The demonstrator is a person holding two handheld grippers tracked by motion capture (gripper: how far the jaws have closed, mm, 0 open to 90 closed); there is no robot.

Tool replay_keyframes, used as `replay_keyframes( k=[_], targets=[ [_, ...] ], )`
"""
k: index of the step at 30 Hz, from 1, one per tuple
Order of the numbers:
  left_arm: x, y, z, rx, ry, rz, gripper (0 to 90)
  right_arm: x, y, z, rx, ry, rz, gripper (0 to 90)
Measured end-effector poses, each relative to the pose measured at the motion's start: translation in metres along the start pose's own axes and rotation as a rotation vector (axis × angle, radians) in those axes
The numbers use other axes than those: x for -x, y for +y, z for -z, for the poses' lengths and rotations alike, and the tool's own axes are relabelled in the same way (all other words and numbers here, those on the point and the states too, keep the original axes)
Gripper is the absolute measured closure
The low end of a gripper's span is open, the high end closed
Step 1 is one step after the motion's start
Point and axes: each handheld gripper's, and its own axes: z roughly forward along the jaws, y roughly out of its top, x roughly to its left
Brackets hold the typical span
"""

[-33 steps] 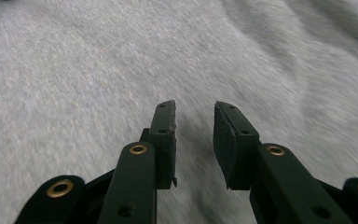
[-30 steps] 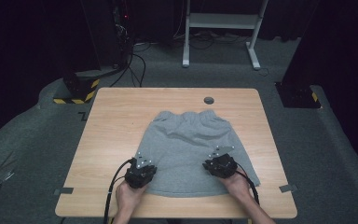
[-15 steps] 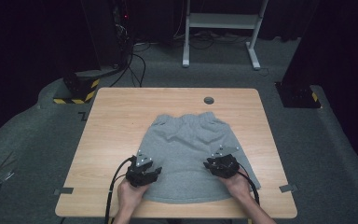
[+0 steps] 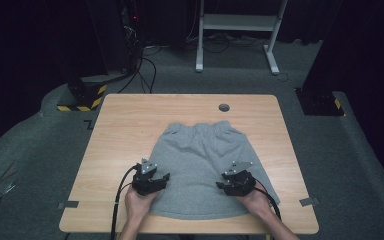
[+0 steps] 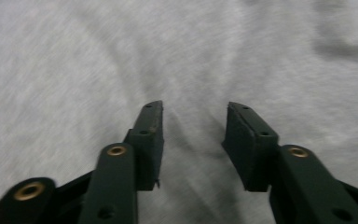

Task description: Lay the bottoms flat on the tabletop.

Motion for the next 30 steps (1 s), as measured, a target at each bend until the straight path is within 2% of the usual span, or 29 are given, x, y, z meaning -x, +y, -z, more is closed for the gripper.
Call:
replay_keyframes(
  k=[3,4,5,6,7,8,10,11,12,13,14,15,17,19,20,23,24,26,28,30],
  targets=[
    [-0.001,-0.003,0.002,0.008,0.003,0.002,39.1,0.013,0.011,0.002,0.067,-0.011,-0.092,52.3],
    [-0.001,-0.003,0.002,0.011,0.005,0.006,39.1,0.018,0.023,-0.001,0.093,-0.042,-0.113,48.1],
    [-0.001,-0.003,0.002,0.011,0.005,0.006,39.2,0.019,0.03,-0.004,0.098,-0.078,-0.112,48.9],
    [-0.002,-0.003,0.002,0.009,0.004,0.006,39.2,0.019,0.03,-0.004,0.098,-0.078,-0.112,48.9],
    [-0.001,-0.003,0.002,0.009,0.005,0.005,39.2,0.02,0.037,-0.007,0.111,-0.105,-0.11,49.8],
    [-0.001,-0.003,0.002,0.008,0.004,0.002,38.3,0.023,0.051,-0.013,0.122,-0.115,-0.133,50.0],
    [0.0,-0.004,0.002,0.01,0.009,0.002,37.1,0.025,0.064,-0.021,0.134,-0.11,-0.161,55.1],
    [0.0,-0.004,0.002,0.01,0.009,0.002,36.9,0.025,0.064,-0.021,0.134,-0.11,-0.161,55.1],
    [0.001,-0.004,0.002,0.009,0.017,-0.004,36.8,0.024,0.072,-0.029,0.141,-0.101,-0.144,66.6],
    [0.001,-0.004,0.002,0.009,0.017,-0.004,36.7,0.024,0.072,-0.029,0.141,-0.101,-0.144,66.6],
    [0.001,-0.004,0.002,0.008,0.016,-0.004,36.7,0.023,0.076,-0.033,0.136,-0.095,-0.132,71.3],
    [0.001,-0.004,0.002,0.008,0.015,-0.004,36.3,0.023,0.082,-0.042,0.118,-0.105,-0.119,79.2],
    [0.001,-0.004,0.002,0.006,0.015,-0.005,36.3,0.023,0.084,-0.052,0.074,-0.113,-0.12,81.8],
    [0.001,-0.004,0.002,0.007,0.017,-0.005,36.2,0.024,0.083,-0.058,0.052,-0.121,-0.113,82.5],
    [0.001,-0.004,0.001,0.007,0.017,-0.004,36.3,0.025,0.077,-0.068,0.001,-0.114,-0.103,82.6],
    [0.001,-0.004,0.001,0.006,0.019,-0.005,36.3,0.024,0.068,-0.067,0.014,-0.072,-0.113,80.7],
    [0.001,-0.004,0.001,0.006,0.02,-0.005,36.3,0.022,0.068,-0.065,0.012,-0.067,-0.088,80.4],
    [0.001,-0.004,0.001,0.006,0.02,-0.005,36.3,0.017,0.069,-0.06,0.04,-0.098,-0.027,78.6],
    [0.001,-0.003,0.001,0.007,0.025,-0.003,36.3,0.019,0.073,-0.056,0.076,-0.125,-0.047,74.9],
    [0.001,-0.004,0.001,0.008,0.025,0.0,36.3,0.027,0.078,-0.057,0.1,-0.138,-0.12,72.9]
  ],
)
